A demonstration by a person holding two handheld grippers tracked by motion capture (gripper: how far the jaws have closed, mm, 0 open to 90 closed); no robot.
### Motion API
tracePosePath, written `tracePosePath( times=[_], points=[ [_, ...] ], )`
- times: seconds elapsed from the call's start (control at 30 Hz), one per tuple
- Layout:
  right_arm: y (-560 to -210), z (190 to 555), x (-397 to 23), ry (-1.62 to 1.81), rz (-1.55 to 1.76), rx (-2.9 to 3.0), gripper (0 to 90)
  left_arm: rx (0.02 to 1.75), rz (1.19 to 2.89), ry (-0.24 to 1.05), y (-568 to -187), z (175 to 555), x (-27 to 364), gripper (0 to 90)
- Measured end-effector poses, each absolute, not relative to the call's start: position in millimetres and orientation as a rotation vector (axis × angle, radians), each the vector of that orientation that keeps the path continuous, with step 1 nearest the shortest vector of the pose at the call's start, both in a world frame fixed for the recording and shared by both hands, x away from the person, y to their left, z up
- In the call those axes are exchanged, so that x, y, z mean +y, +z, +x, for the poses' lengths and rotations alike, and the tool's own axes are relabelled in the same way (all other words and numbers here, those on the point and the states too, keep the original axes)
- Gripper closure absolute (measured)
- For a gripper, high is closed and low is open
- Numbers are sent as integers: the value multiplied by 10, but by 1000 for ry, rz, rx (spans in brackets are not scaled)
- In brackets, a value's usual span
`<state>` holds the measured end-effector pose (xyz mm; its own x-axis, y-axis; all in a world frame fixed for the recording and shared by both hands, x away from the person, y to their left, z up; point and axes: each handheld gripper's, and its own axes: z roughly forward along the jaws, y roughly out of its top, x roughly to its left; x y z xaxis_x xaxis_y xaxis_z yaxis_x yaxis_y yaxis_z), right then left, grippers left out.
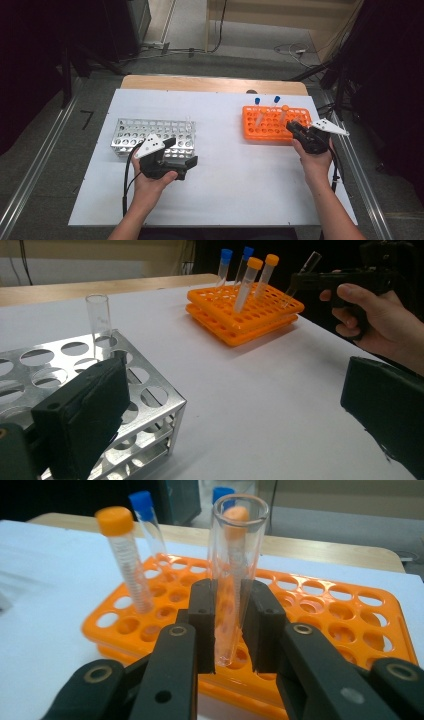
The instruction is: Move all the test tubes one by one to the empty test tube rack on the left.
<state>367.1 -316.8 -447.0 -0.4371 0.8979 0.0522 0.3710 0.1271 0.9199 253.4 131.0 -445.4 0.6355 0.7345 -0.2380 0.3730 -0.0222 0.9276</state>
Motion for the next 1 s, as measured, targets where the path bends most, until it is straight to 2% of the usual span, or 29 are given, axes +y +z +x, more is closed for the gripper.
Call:
tracePosePath(
  times=[0.3, 1.0],
  points=[
    [-4364, 3405, -3052, 1382, 1153, 1952, 739, 918, 1638, 367, -4437, 2529, 1280, 0],
    [-4444, 2854, -2310, 1483, 925, 2215, 740, 849, 1672, 343, -4385, 2474, 1078, 0]
  ],
)
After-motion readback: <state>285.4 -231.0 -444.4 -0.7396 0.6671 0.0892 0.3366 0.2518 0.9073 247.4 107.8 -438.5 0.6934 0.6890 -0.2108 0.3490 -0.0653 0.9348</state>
